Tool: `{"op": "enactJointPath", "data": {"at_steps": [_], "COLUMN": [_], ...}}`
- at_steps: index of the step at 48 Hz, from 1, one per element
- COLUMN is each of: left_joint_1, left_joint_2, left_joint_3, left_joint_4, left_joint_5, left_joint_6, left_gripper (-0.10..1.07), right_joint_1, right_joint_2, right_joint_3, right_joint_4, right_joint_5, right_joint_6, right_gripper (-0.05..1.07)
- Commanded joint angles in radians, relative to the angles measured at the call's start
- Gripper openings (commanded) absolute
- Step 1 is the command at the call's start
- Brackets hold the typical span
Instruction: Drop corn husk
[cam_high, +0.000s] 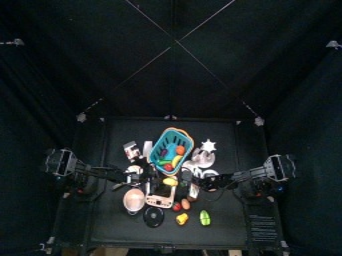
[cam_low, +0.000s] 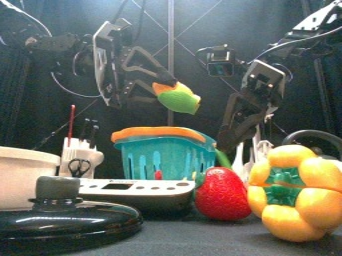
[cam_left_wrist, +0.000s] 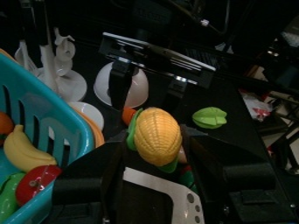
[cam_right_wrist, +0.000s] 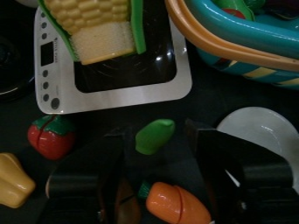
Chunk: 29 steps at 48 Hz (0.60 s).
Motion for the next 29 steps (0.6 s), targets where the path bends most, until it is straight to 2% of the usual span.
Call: {"op": "enactJointPath", "data": {"at_steps": [1, 21, 29], "left_joint_1": [0.003, 0.003, 0.003], "left_joint_2": [-0.008, -0.005, -0.003], "left_joint_3": [-0.011, -0.008, -0.008], "left_joint_4": [0.000, 0.049, 0.049], "left_joint_5": [-0.006, -0.006, -0.006], "left_joint_6": [0.002, 0.005, 0.003], "left_gripper": [0.58, 0.58, 0.58], "right_joint_1": [-0.002, 0.025, 0.023], "right_joint_2": [-0.034, -0.190, -0.192], "right_joint_3": [-0.014, 0.028, 0.031], "right_joint_4": [0.002, -0.054, -0.052], "right_joint_5": [-0.003, -0.003, -0.003], "right_joint_6": [-0.002, -0.002, 0.000], "right_gripper": [0.97, 0.97, 0.97]}}
